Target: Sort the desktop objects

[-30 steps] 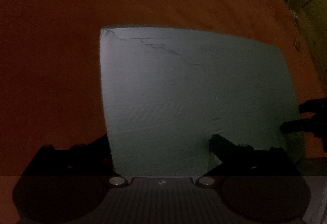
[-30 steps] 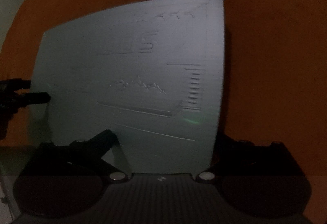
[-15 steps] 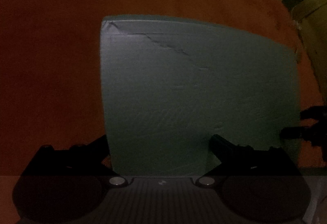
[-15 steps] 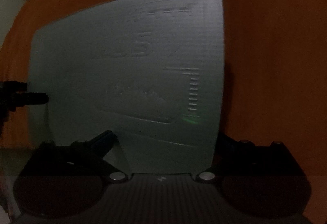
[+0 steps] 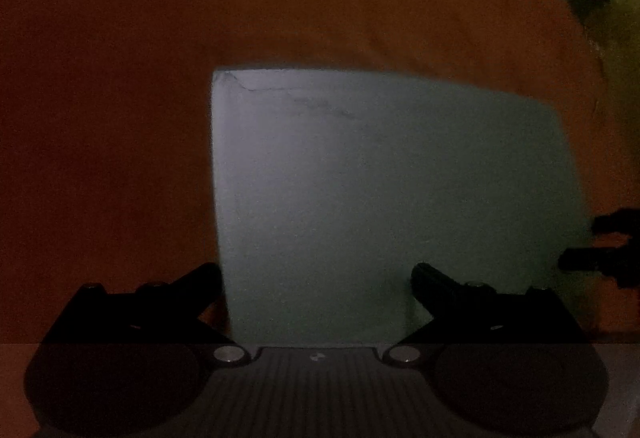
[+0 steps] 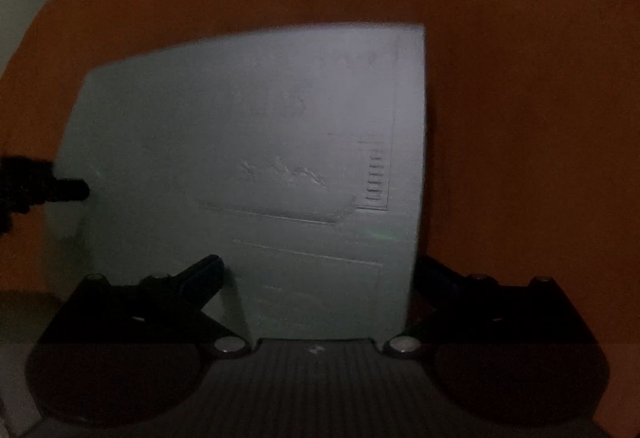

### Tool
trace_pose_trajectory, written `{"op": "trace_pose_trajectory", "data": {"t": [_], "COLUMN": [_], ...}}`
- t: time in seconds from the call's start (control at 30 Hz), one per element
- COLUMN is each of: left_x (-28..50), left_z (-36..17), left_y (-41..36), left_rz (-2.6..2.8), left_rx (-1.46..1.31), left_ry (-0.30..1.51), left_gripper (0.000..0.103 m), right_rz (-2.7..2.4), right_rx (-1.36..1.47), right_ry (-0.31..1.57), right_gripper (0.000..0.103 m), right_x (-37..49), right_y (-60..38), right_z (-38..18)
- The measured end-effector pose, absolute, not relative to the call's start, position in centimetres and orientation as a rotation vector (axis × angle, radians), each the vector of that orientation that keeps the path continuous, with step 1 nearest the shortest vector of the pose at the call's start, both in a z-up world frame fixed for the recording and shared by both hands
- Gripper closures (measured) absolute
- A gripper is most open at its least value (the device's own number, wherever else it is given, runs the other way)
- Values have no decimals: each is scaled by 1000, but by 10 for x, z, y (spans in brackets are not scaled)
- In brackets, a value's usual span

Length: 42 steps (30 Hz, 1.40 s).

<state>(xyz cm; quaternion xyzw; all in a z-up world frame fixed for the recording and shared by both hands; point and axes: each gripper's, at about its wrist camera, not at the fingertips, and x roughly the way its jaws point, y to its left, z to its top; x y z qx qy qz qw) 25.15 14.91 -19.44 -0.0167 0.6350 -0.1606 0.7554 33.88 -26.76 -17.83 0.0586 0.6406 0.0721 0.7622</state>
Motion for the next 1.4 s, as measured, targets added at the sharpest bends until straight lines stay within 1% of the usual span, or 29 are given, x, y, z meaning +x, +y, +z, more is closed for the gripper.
{"op": "trace_pose_trajectory", "data": {"t": [0.13,0.27,0.4,0.5,0.63,0.83,0.9,1.17,1.3,1.4], "left_x": [257,265,288,295,301,301,297,284,266,246], "left_z": [-201,-215,-231,-229,-222,-222,-219,-187,-174,-153], "left_y": [148,140,116,106,88,86,87,82,91,113], "left_rz": [-367,-442,-461,-417,-409,-378,-356,-356,-357,-360], "left_rx": [-27,-62,-52,-81,-46,-92,-100,-114,-118,-115], "left_ry": [1378,1419,1429,1408,1348,1293,1251,1181,1165,1163], "left_gripper": [1,0,0,1,1,1,1,1,1,1], "right_rz": [154,178,222,215,216,232,236,237,233,238], "right_rx": [167,223,172,150,113,87,99,110,102,87], "right_ry": [1394,1451,1490,1472,1424,1354,1337,1236,1207,1194], "right_gripper": [0,0,0,0,0,0,0,0,0,0], "right_x": [336,320,313,313,304,287,280,255,239,221], "right_y": [-286,-299,-291,-290,-294,-299,-303,-315,-303,-298], "right_z": [-178,-185,-188,-176,-158,-133,-122,-71,-61,-52]}}
